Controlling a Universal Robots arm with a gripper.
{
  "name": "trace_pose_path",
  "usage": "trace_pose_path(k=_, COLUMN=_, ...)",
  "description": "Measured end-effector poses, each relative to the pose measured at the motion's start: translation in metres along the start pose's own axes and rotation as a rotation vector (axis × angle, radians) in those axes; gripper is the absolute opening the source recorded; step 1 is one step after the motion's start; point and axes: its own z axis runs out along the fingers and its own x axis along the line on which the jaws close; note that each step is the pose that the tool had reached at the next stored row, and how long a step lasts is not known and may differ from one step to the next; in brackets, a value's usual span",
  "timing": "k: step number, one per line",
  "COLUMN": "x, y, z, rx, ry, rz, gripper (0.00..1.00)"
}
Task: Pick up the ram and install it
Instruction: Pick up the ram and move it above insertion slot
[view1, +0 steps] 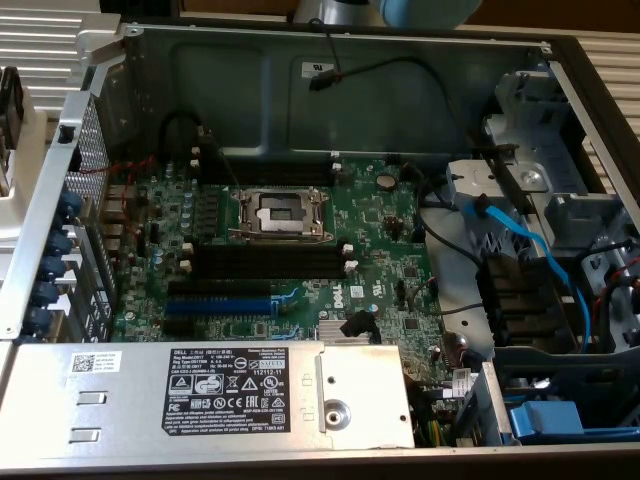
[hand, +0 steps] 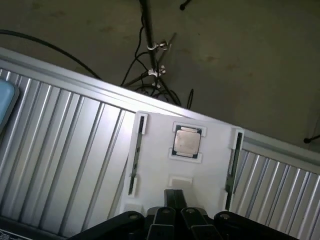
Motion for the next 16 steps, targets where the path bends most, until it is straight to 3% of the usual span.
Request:
trace_pose_path(k=6, x=0.0, y=0.0, z=0.0006, rx=0.0004, ry=0.0, rz=0.0, gripper=0.1)
trace_pose_path(k=16, x=0.0, y=0.0016, z=0.0107, rx=0.0001, ry=0.0004, rz=0.0, gripper=0.1)
